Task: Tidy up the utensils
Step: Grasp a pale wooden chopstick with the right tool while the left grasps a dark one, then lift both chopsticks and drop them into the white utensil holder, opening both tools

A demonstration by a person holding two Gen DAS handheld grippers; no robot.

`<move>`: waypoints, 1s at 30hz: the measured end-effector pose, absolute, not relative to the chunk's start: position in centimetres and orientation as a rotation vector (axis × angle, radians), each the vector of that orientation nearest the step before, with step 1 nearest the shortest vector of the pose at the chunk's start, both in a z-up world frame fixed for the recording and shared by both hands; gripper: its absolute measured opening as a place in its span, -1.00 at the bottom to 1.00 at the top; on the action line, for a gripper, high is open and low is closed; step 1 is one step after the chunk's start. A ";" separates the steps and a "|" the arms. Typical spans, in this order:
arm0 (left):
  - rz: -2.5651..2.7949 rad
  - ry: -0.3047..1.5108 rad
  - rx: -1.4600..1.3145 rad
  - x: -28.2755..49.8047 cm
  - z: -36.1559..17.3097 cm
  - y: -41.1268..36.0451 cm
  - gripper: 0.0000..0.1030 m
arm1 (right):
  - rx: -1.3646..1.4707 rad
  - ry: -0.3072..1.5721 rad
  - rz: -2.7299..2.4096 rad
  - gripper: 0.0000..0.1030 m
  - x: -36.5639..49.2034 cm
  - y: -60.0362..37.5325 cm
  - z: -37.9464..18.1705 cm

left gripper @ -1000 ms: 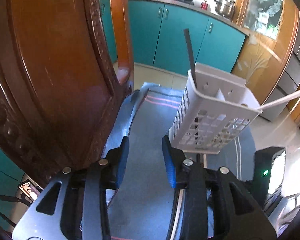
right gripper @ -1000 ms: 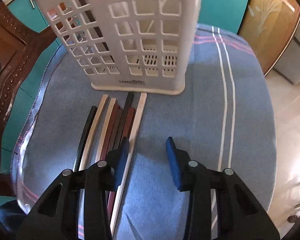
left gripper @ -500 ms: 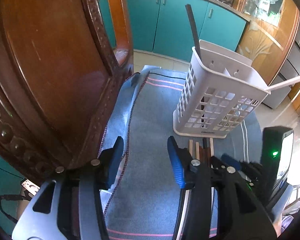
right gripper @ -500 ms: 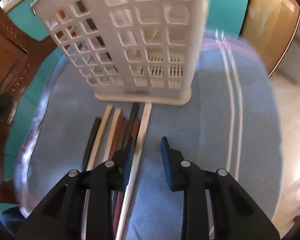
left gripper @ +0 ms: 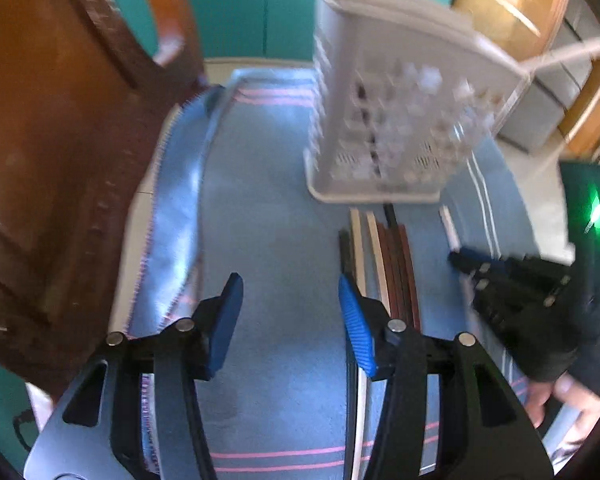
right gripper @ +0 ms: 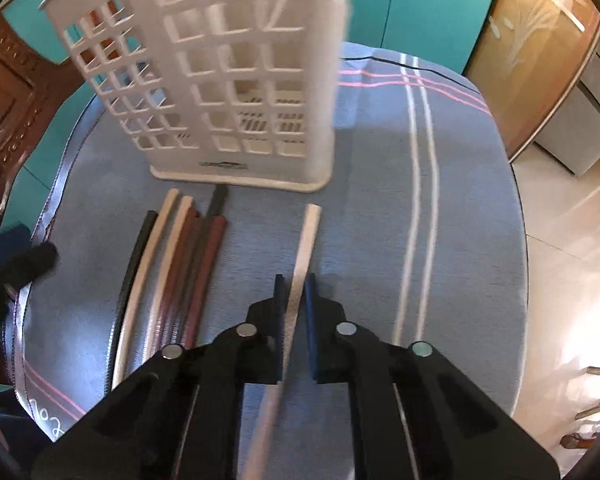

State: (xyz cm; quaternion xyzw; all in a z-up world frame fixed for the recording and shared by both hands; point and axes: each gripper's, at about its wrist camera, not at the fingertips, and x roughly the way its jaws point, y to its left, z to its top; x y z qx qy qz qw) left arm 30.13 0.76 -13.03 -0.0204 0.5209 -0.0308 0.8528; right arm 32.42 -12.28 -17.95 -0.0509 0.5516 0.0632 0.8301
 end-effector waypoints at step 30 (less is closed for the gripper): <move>-0.021 1.174 0.060 31.9 -17.4 -1.4 -0.05 | -0.127 1.186 0.143 -0.69 33.0 -16.2 -18.3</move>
